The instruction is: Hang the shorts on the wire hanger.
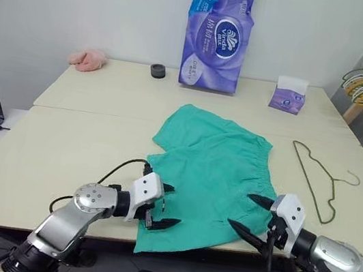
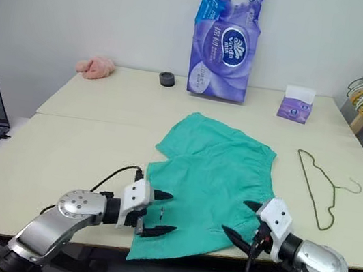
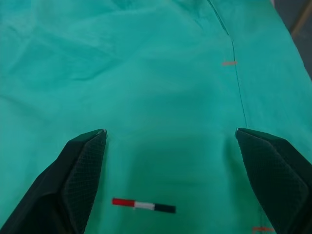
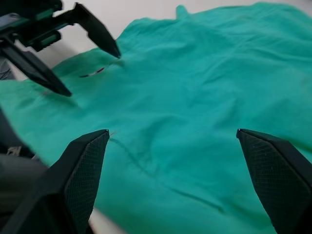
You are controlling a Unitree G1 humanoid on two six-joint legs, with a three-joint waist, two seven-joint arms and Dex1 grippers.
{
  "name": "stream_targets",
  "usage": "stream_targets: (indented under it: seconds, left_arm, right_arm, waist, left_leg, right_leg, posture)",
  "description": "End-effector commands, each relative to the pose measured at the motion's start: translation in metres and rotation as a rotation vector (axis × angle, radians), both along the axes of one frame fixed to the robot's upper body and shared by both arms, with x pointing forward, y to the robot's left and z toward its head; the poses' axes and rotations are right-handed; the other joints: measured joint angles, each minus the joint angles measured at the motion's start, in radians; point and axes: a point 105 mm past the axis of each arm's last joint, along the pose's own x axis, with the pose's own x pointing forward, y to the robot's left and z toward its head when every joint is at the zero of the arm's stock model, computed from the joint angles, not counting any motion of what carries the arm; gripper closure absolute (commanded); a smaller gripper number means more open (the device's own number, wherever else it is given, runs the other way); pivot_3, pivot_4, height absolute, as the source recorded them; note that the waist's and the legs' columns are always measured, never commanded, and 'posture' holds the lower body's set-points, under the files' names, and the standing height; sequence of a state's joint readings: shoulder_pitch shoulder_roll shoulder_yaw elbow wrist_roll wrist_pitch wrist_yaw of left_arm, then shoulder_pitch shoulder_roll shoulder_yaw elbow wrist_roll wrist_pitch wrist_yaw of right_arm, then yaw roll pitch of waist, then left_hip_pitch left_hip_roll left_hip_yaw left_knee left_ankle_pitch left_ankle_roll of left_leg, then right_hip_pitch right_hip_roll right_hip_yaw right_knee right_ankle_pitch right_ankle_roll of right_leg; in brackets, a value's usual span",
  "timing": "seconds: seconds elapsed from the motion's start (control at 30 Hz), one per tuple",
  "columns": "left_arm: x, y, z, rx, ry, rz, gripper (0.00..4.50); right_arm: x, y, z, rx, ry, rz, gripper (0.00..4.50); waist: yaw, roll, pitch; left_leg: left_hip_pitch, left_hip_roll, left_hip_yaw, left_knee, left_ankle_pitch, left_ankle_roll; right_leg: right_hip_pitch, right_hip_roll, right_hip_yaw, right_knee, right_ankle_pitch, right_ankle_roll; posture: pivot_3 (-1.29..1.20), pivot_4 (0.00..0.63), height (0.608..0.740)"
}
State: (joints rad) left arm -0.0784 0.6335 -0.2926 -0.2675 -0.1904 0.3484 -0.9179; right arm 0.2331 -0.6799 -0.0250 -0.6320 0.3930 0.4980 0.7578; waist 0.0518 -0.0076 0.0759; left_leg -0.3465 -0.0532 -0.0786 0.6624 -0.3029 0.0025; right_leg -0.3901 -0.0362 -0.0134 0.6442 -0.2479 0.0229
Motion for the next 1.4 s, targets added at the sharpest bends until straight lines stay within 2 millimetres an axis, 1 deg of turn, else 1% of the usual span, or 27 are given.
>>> stream_targets:
  seconds: [0.03,0.1,0.23,0.27,0.37,0.4,0.5,0.57,0.67,0.73,0.77,0.87,0.93,1.0,1.1,1.2,1.27,1.33,1.4]
  left_arm:
    - [-0.004,-0.002,-0.006,0.038,0.022,-0.058,0.03]
    - [-0.003,-0.001,-0.013,0.058,0.039,-0.063,0.03]
    - [0.009,0.001,-0.019,0.093,0.012,-0.039,0.03]
    - [0.012,0.001,-0.019,0.097,-0.001,-0.031,0.20]
    - [0.024,0.002,-0.020,0.099,-0.034,0.004,0.87]
    - [0.025,0.002,-0.020,0.096,-0.037,0.006,1.24]
    - [0.029,0.002,-0.017,0.086,-0.055,0.017,2.16]
    - [0.031,0.003,-0.016,0.079,-0.064,0.027,2.80]
    - [0.036,0.004,-0.010,0.059,-0.080,0.045,3.73]
    - [0.040,0.005,-0.006,0.045,-0.092,0.059,4.35]
    - [0.041,0.005,-0.006,0.042,-0.094,0.063,4.46]
    - [0.044,0.006,-0.001,0.026,-0.104,0.074,4.46]
    - [0.047,0.007,0.004,0.013,-0.116,0.081,4.46]
    - [0.050,0.008,0.009,0.002,-0.128,0.087,4.46]
    - [0.052,0.010,0.014,-0.009,-0.130,0.092,4.50]
    - [0.049,0.012,0.014,-0.005,-0.121,0.080,4.50]
    - [0.040,0.015,0.010,0.012,-0.091,0.043,4.50]
    - [0.032,0.021,0.006,0.043,-0.069,0.015,4.50]
    - [0.030,0.028,0.005,0.066,-0.059,0.007,4.50]
  right_arm:
    - [-0.008,-0.008,0.004,-0.031,-0.016,0.024,0.00]
    - [-0.011,-0.020,-0.002,-0.075,-0.010,0.012,0.00]
    - [-0.013,-0.038,-0.010,-0.167,-0.029,0.008,0.00]
    - [-0.013,-0.041,-0.011,-0.182,-0.037,0.006,0.00]
    - [-0.002,-0.065,-0.018,-0.328,-0.133,-0.029,0.00]
    - [0.001,-0.070,-0.018,-0.367,-0.167,-0.033,0.00]
    - [0.012,-0.079,-0.017,-0.449,-0.266,-0.034,0.00]
    - [0.017,-0.081,-0.016,-0.487,-0.319,-0.030,0.00]
    - [0.030,-0.076,-0.014,-0.610,-0.448,0.074,0.00]
    - [0.038,-0.071,-0.016,-0.660,-0.498,0.127,0.00]
    - [0.040,-0.070,-0.017,-0.667,-0.507,0.139,0.00]
    - [0.049,-0.065,-0.022,-0.723,-0.551,0.195,0.00]
    - [0.060,-0.059,-0.024,-0.742,-0.583,0.220,0.00]
    - [0.066,-0.054,-0.026,-0.755,-0.594,0.258,0.00]
    - [0.073,-0.050,-0.027,-0.753,-0.604,0.270,0.62]
    - [0.075,-0.048,-0.026,-0.741,-0.607,0.279,1.68]
    - [0.075,-0.047,-0.026,-0.734,-0.607,0.291,2.39]
    - [0.075,-0.046,-0.024,-0.719,-0.607,0.295,3.03]
    - [0.077,-0.042,-0.022,-0.695,-0.610,0.289,3.81]
  waist:
    - [-0.002,0.000,0.000]
    - [-0.002,0.000,0.000]
    - [-0.002,-0.001,0.000]
    - [-0.003,-0.001,0.000]
    - [-0.005,0.000,0.000]
    - [-0.006,0.000,0.000]
    - [-0.013,0.000,-0.001]
    - [-0.022,0.000,-0.001]
    - [-0.029,0.000,-0.001]
    - [-0.031,0.000,-0.001]
    - [-0.031,0.000,-0.001]
    - [-0.029,0.000,-0.001]
    - [-0.028,0.000,-0.001]
    - [-0.029,0.000,-0.001]
    - [-0.028,-0.001,-0.001]
    - [-0.027,0.000,-0.002]
    - [-0.027,0.000,-0.001]
    - [-0.030,0.000,-0.002]
    - [-0.031,0.000,-0.001]
  left_leg:
    - [0.000,0.000,0.000,0.000,0.000,0.000]
    - [0.000,0.000,0.000,0.000,0.000,0.000]
    - [0.000,0.000,0.001,0.001,0.000,0.000]
    - [0.000,0.000,0.001,0.001,0.000,0.000]
    - [0.001,0.000,0.001,0.001,0.000,0.000]
    - [0.001,0.000,0.002,0.001,0.000,0.000]
    - [0.001,0.000,0.003,0.001,0.000,0.000]
    - [0.001,0.000,0.003,0.001,0.000,0.000]
    - [0.002,0.000,0.003,0.001,0.000,0.000]
    - [0.002,0.000,0.004,0.002,0.000,0.000]
    - [0.002,0.000,0.004,0.002,0.000,0.000]
    - [0.002,0.000,0.004,0.001,0.000,0.000]
    - [0.002,0.000,0.004,0.001,0.000,0.000]
    - [0.001,-0.001,0.004,0.002,0.000,0.000]
    - [0.002,-0.001,0.004,0.002,0.000,0.000]
    - [0.002,-0.001,0.003,0.002,0.000,0.000]
    - [0.001,-0.001,0.004,0.002,0.000,0.000]
    - [0.001,-0.001,0.004,0.002,0.000,0.000]
    - [0.002,-0.001,0.004,0.002,0.000,0.000]
  right_leg:
    - [0.000,0.000,0.000,0.000,0.000,0.000]
    - [0.000,0.000,0.000,0.000,0.000,0.000]
    - [0.001,0.000,0.000,0.000,0.001,0.002]
    - [0.001,0.000,0.000,0.000,0.001,0.002]
    - [0.001,0.000,0.001,0.000,0.001,0.003]
    - [0.002,0.000,0.001,0.000,0.001,0.003]
    - [0.001,0.000,0.002,0.000,0.002,0.004]
    - [0.001,0.000,0.002,0.000,0.002,0.004]
    - [0.002,0.000,0.002,0.001,0.002,0.004]
    - [0.002,0.000,0.003,0.001,0.002,0.004]
    - [0.002,0.000,0.003,0.001,0.002,0.004]
    - [0.001,0.001,0.003,0.001,0.002,0.003]
    - [0.001,0.000,0.003,0.001,0.002,0.003]
    - [0.001,0.000,0.004,0.001,0.003,0.002]
    - [0.001,0.000,0.004,0.001,0.003,0.002]
    - [0.001,0.000,0.003,0.001,0.004,-0.001]
    - [0.001,0.000,0.004,0.001,0.005,-0.002]
    - [0.001,0.000,0.004,0.001,0.005,-0.002]
    - [0.001,0.000,0.005,0.001,0.005,-0.002]
  posture:
    - [0.02,0.028,0.740]
    - [0.01,0.027,0.740]
    - [0.00,0.027,0.740]
    - [0.00,0.027,0.740]
    - [-0.01,0.026,0.740]
    - [-0.01,0.026,0.740]
    - [-0.02,0.025,0.740]
    - [-0.02,0.025,0.740]
    - [-0.01,0.019,0.740]
    - [-0.01,0.018,0.740]
    - [0.00,0.017,0.740]
    - [0.00,0.016,0.740]
    - [0.00,0.016,0.740]
    - [0.01,0.016,0.740]
    - [0.02,0.017,0.740]
    - [0.02,0.017,0.740]
    - [0.02,0.017,0.740]
    - [0.02,0.017,0.740]
    - [0.02,0.018,0.740]
